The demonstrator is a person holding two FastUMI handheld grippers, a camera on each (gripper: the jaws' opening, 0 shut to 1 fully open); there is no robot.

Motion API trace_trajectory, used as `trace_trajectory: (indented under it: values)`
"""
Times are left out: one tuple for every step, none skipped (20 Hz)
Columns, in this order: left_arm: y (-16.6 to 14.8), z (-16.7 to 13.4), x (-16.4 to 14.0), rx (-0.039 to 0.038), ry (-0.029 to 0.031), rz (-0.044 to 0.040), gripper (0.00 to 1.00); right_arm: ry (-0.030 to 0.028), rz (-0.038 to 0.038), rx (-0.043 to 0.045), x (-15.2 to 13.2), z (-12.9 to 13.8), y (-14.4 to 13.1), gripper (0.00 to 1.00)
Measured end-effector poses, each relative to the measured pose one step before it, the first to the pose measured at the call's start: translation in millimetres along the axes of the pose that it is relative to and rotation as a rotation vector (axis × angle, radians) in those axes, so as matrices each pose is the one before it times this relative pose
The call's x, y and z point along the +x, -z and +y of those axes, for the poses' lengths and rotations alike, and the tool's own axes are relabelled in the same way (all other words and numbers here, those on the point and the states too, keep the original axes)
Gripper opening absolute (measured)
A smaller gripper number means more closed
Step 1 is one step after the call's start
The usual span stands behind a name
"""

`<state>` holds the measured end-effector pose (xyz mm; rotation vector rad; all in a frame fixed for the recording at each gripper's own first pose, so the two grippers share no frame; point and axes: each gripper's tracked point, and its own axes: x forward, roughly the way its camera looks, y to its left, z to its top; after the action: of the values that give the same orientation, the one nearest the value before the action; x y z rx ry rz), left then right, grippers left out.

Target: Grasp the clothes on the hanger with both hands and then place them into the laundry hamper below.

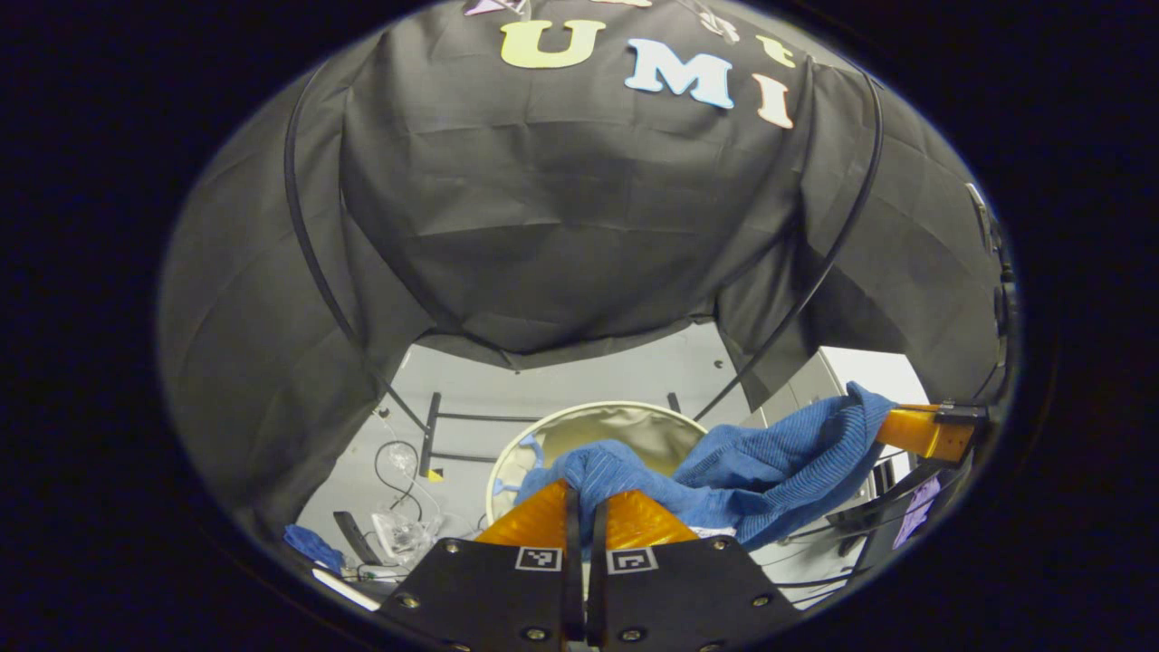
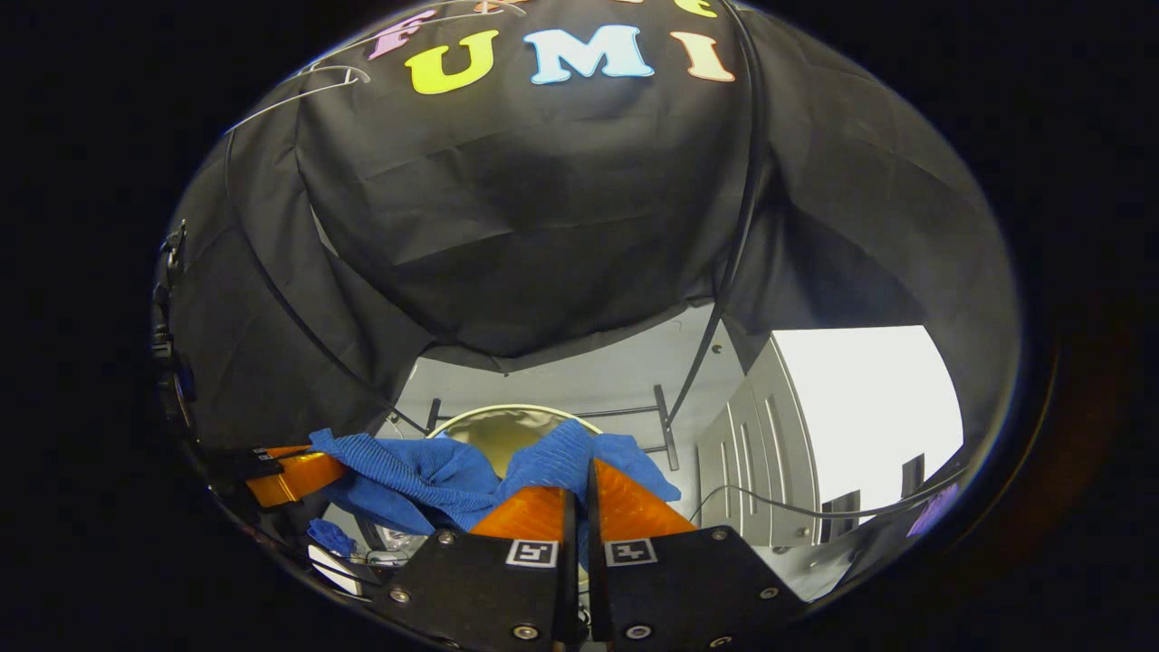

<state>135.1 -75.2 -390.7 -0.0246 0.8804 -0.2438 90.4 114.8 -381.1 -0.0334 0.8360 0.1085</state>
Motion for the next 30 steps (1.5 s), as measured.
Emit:
trace_trajectory:
  values:
    - [-1.17, 0.59, -1.21, 0.00733, 0.00064, -0.00388, 0.03, -0.00682, 0.00436, -0.00435, -1.33, 0.12, 1.25, 0.06]
    - [0.16, 0.21, -1.34, 0.00501, 0.0053, -0.0031, 0.07, -0.00579, 0.00399, -0.00246, -2.07, 0.47, -0.54, 0.07]
    - [-0.01, 0.15, -3.08, 0.00407, -0.0009, 0.0014, 0.05, -0.00097, 0.00746, 0.00127, -1.41, -0.8, 1.58, 0.04]
    - [1.2, 3.48, -1.8, 0.00422, -0.01486, 0.00182, 0.08, 0.00539, 0.00719, 0.00461, -2.74, -1.04, 0.66, 0.11]
    - [-0.06, 3.13, -3.58, 0.00328, -0.00941, -0.0015, 0.09, -0.00091, 0.00283, 0.00786, -3.12, 0.11, 0.5, 0.13]
    - [-1.8, -0.31, -4.95, 0.00341, 0.00421, -0.00776, 0.14, -0.00716, 0.00048, 0.0079, -5.38, 2.66, -1.53, 0.17]
    - [-4.55, 0.16, -5.4, 0.00833, 0.00675, -0.01571, 0.24, -0.00729, -0.0106, 0.01084, -5.76, 3.34, -2.61, 0.29]
    - [-2.93, 0.13, -6.78, 0.01008, 0.00788, -0.00834, 0.38, -0.00157, -0.01187, 0.0092, -5.31, 1.35, -3.75, 0.45]
    - [-1.67, 0.55, -4.66, 0.01255, 0.0054, 0.00007, 0.52, 0.0061, -0.01007, 0.00924, -4.25, -0.49, -1.34, 0.61]
    - [0.14, 2.51, -7.48, 0.01324, -0.00817, 0.00266, 0.66, 0.01242, -0.00878, 0.01014, -5.62, -2.39, -3.05, 0.77]
    - [-1.54, 5.47, -10.67, 0.01402, -0.0149, -0.00451, 0.8, 0.01248, -0.0081, 0.01149, -8.02, -2.66, -0.49, 0.85]
    - [-3.47, 5.3, -10.52, 0.01158, -0.01434, -0.01265, 0.94, 0.01555, -0.00802, 0.0146, -8.23, -3.75, -3.06, 0.95]
    - [-4.51, 3.59, -11.27, 0.00667, -0.00915, -0.01293, 0.94, 0.00967, -0.01, 0.01518, -8.29, -3.75, -2.48, 0.95]
    - [-3.35, 1.65, -14.61, -0.00049, -0.00607, -0.01428, 0.94, 0.00403, -0.0115, 0.01835, -9.02, -1.53, -4.96, 0.95]
    - [-2.88, 2.43, -13.31, -0.01314, -0.00736, -0.0117, 0.94, 0.00013, -0.01577, 0.01585, -10.36, -1.97, -5.19, 0.95]
    - [0.4, 2.0, -12.83, -0.02409, -0.00583, -0.0076, 0.94, 0.00212, -0.02203, 0.00825, -10.07, -3.05, -8.27, 0.95]
    - [1.27, 0.45, -12.52, -0.01806, 0.0033, -0.00918, 0.94, 0.00335, -0.02172, -0.00289, -8.82, -3.39, -7.8, 0.95]
    - [2.07, 0.14, -11.48, -0.00555, -0.0063, -0.01478, 0.94, 0.00796, -0.01869, -0.01076, -7.89, -5.12, -8.81, 0.95]
    - [-1.04, 3.68, -10.84, -0.0008, -0.01668, -0.0164, 0.94, 0.00882, -0.02177, -0.01108, -7.19, -7.02, -6.43, 0.95]
    - [-2.04, 3.85, -10.95, -0.00343, -0.01474, -0.0182, 0.94, 0.00707, -0.0263, -0.00501, -6.91, -4.87, -10.39, 0.95]
    - [-4.95, 3.02, -11.76, -0.00986, -0.01017, -0.01988, 0.94, 0.00516, -0.02854, 0.00059, -5.86, -3.73, -8.66, 0.95]
    - [-8.8, 4.77, -12.53, -0.01876, -0.01738, -0.02604, 0.94, 0.00705, -0.02809, 0.00799, -5.63, -2.95, -10.34, 0.95]
    - [-12.28, 6.0, -8.17, -0.02487, -0.01777, -0.0357, 0.94, 0.00373, -0.02822, 0.01504, -4.32, -2.83, -9.03, 0.95]
    - [-11.5, 1.4, -7.48, -0.02493, -0.00299, -0.03692, 0.94, 0.00018, -0.0274, 0.01818, -3.72, 0.44, -11.66, 0.95]
    - [-15.67, -0.28, -7.16, -0.01263, 0.00281, -0.0393, 0.94, -0.00105, -0.0263, 0.01993, -3.3, 0.82, -9.63, 0.95]
    - [-17.06, 2.01, -5.2, -0.0018, -0.00492, -0.04213, 0.94, -0.0017, -0.03712, 0.01454, -4.28, 1.22, -13.79, 0.95]
    - [-20.24, 3.02, -3.74, 0.00936, -0.00381, -0.04088, 0.88, -0.00015, -0.0427, 0.00503, -2.96, 1.47, -13.74, 0.96]
    - [-21.21, 3.32, -3.32, 0.0125, -0.00102, -0.04427, 0.88, 0.00481, -0.04511, -0.00932, -4.27, 0.34, -14.89, 0.95]
    - [-21.69, -0.81, -0.89, 0.01309, -0.00019, -0.04431, 0.88, 0.00773, -0.04732, -0.02006, -1.33, -2.51, -13.67, 0.96]
    - [-25.11, -1.58, -0.27, 0.01107, 0.00354, -0.04802, 0.99, 0.00419, -0.04819, -0.02399, 0.21, 1.38, -12.83, 0.96]
